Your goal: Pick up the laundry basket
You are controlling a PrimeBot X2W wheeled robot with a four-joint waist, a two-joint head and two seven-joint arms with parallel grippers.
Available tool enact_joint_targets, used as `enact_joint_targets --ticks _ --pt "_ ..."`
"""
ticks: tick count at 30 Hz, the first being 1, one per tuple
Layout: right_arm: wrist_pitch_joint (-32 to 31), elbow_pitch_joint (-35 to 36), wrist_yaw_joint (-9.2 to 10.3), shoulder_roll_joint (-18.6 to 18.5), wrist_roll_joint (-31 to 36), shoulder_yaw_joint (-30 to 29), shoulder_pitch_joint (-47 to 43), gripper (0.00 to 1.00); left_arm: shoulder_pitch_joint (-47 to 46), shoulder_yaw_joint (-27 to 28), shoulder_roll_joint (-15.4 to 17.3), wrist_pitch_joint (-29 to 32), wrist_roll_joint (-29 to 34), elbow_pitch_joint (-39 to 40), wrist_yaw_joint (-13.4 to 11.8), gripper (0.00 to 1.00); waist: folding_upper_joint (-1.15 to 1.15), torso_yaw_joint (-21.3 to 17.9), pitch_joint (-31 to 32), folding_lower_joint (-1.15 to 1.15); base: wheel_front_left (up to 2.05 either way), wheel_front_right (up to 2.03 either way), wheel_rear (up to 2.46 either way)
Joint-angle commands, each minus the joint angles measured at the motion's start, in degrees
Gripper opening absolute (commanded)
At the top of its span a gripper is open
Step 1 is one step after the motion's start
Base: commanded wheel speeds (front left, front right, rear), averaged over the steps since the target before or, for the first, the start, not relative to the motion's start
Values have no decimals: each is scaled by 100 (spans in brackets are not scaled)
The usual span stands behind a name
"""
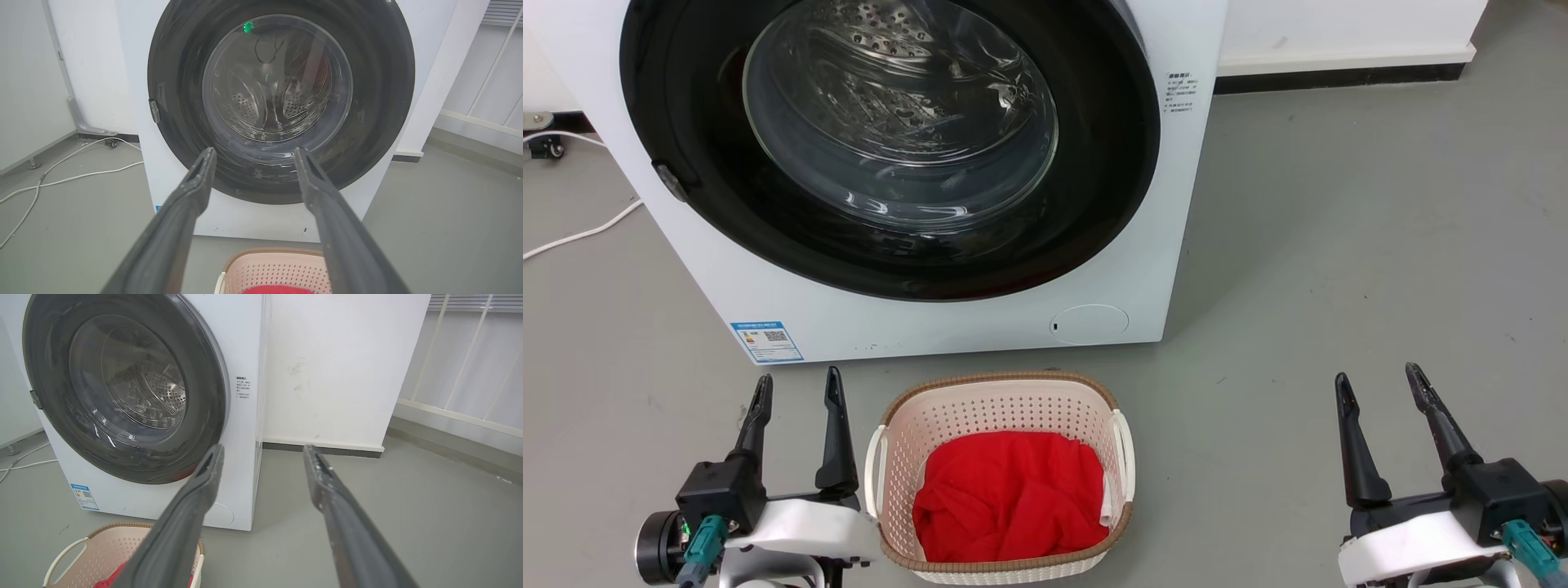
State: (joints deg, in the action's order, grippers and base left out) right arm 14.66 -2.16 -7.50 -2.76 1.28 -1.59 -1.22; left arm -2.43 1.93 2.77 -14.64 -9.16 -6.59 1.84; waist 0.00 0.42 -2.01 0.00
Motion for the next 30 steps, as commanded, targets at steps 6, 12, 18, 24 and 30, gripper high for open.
enact_joint_targets --ticks 6,12,18,24,30 --pt "59 50 2 -21 147 7 -59 100 78 -10 19 -59 168 10 -32 100 0 3 5 0 0 0 0" --pt "59 33 3 -20 76 -7 -59 100 84 13 19 -59 169 -14 -9 100 0 -2 9 0 0 0 0" --pt "59 30 2 -20 36 4 -62 100 82 19 18 -59 185 -20 -12 100 0 -2 8 0 0 0 0" --pt "59 27 2 -20 5 7 -68 100 77 29 18 -58 192 -25 -8 100 0 1 10 0 0 0 0" --pt "59 32 2 -20 -13 20 -61 100 67 52 18 -59 202 -31 -6 100 0 -4 -6 0 0 0 0"
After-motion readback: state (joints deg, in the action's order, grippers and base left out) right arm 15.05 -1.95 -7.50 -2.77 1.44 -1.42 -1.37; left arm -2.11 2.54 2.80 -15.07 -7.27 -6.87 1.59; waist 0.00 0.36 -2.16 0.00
